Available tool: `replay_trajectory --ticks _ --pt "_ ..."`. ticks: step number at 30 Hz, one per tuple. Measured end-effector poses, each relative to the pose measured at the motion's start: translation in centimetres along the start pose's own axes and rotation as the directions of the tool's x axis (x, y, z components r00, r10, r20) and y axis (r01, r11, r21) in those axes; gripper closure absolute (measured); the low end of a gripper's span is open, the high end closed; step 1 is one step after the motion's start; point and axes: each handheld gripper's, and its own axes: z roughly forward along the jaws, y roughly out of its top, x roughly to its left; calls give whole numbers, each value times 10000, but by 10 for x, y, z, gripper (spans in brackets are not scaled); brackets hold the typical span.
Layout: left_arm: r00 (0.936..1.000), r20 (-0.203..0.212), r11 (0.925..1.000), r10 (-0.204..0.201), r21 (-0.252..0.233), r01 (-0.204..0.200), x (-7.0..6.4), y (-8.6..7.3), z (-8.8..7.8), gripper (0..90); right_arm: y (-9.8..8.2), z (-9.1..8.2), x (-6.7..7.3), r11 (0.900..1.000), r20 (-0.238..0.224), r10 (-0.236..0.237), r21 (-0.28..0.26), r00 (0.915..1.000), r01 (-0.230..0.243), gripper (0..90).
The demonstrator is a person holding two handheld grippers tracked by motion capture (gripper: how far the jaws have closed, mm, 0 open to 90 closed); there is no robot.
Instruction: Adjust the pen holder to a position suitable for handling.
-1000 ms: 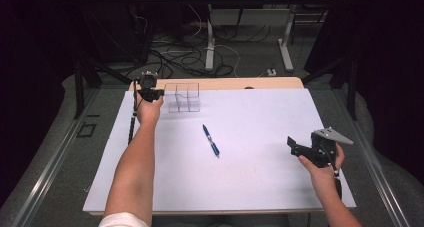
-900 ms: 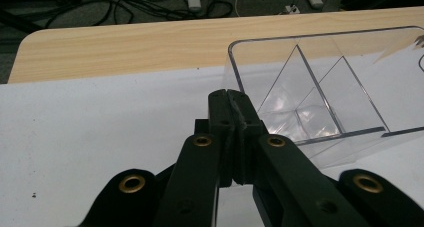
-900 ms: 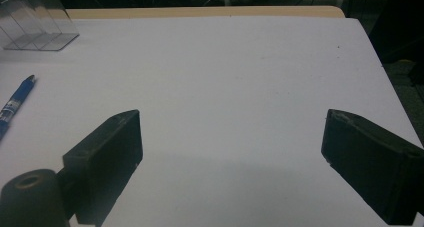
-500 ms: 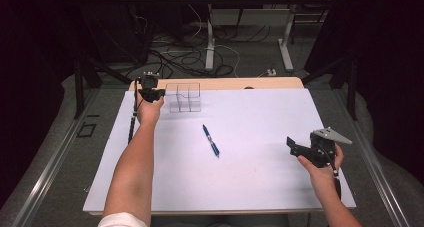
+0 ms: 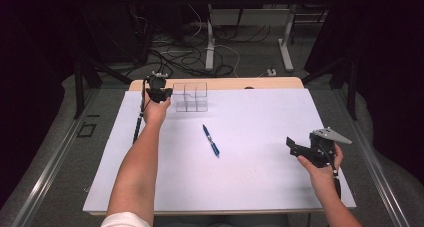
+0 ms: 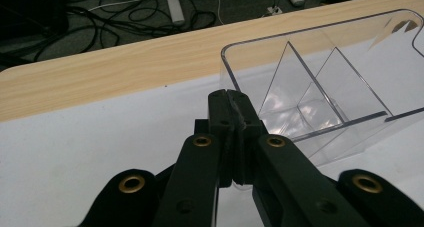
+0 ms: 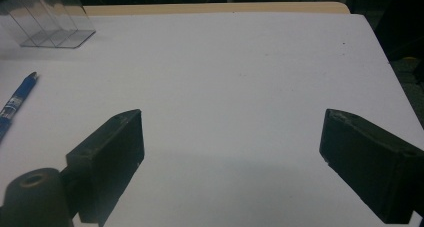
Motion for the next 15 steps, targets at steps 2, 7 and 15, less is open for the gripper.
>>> replay_trajectory --ticks 2,7,15 --pt "10000 58 10000 33 -40 -33 -4 0 1 900 0 0 0 10000 -5 1 8 10000 -1 103" --pt "9999 124 9999 102 -134 -100 -15 2 4 900 -1 2 0 9998 -11 -7 -185 10000 7 105" --pt "9993 305 9993 233 -300 -224 -34 5 9 900 -1 3 1 9997 -25 -31 -227 10000 30 108"
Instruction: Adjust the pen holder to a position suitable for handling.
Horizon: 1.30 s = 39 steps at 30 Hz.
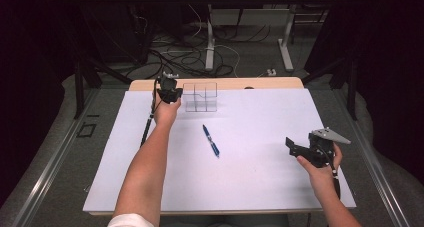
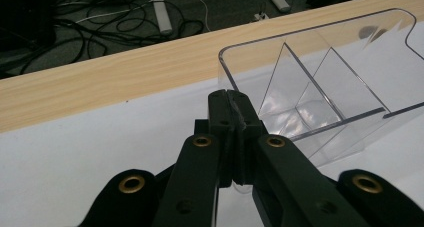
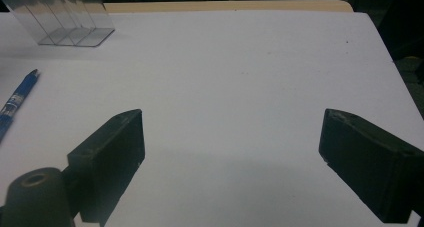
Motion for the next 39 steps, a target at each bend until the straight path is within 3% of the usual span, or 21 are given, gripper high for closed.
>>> replay_trajectory --ticks 11,16,22,25,39 --pt "9995 287 9992 -125 -382 136 -16 0 6 900 0 -1 0 9999 -33 -22 132 10000 22 109" --pt "9991 404 9994 -111 -316 124 -22 0 6 900 0 0 1 9998 -54 46 185 10000 -45 110" --pt "9977 601 9992 327 -247 -312 -33 5 9 900 0 0 1 9998 -65 32 180 10000 -31 110" --pt "9973 662 9994 322 -146 -313 -37 6 10 900 0 0 1 9998 -53 37 186 10000 -36 110" --pt "9953 924 9989 301 -373 -267 -41 5 -3 900 -1 2 2 9999 -23 -100 29 9999 100 116"
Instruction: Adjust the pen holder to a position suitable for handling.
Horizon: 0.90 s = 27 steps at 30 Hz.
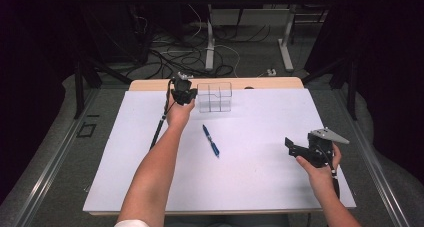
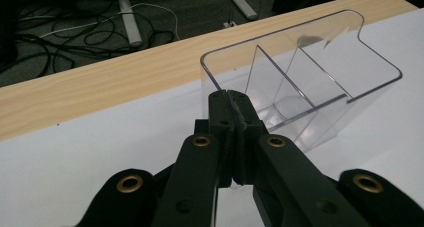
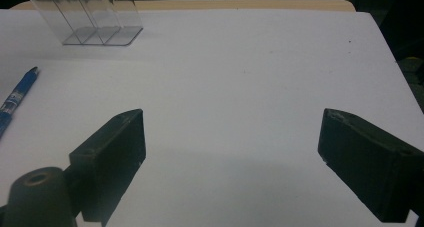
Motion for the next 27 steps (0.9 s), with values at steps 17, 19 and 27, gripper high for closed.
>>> replay_trajectory --ticks 17,19,27 --pt "9984 363 9976 -444 -513 462 -5 -24 -43 651 4 5 13 9980 -191 -591 199 9981 595 147" --pt "9984 297 9968 -484 -623 501 -5 -28 -47 613 4 7 15 9977 -273 -608 272 9978 615 151" --pt "9971 223 9937 -722 -843 738 -2 -40 -70 473 11 11 28 9943 -517 -957 425 9941 980 182"
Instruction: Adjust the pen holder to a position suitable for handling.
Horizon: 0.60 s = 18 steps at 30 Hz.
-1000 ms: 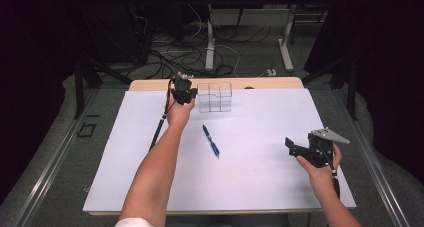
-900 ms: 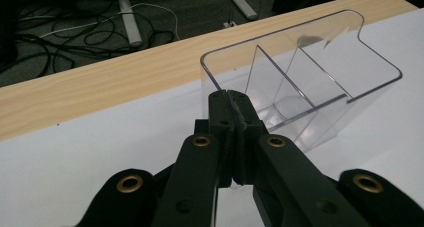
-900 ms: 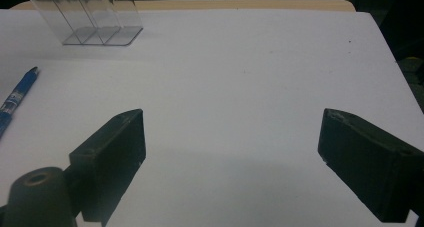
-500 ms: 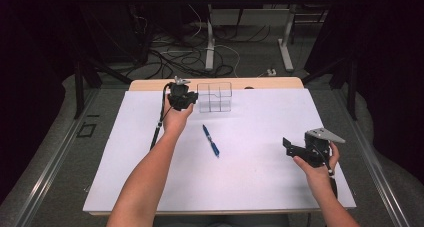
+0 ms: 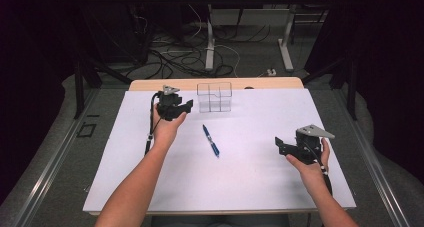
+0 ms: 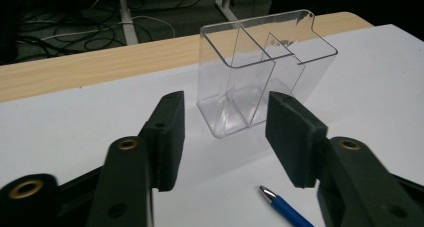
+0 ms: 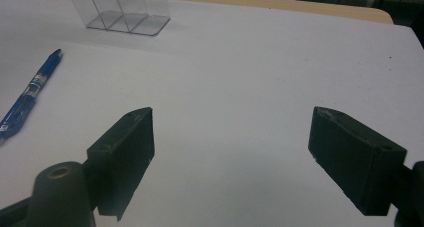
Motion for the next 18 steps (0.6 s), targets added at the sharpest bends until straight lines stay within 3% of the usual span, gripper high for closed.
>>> replay_trajectory --ticks 6,9,13,18 --pt "9997 61 9997 -254 -71 254 3 -12 -17 373 4 5 9 9998 -430 -153 154 9990 160 183" --pt "9990 180 9991 -405 -111 407 6 -18 -26 359 6 9 15 9995 -532 -195 245 9984 208 167" --pt "9988 -3 9974 -481 -542 480 9 -28 -38 345 11 15 21 9991 -676 -293 294 9973 313 163" --pt "9973 67 9961 -728 -492 730 15 -37 -47 332 16 24 28 9982 -920 -378 426 9950 418 146"
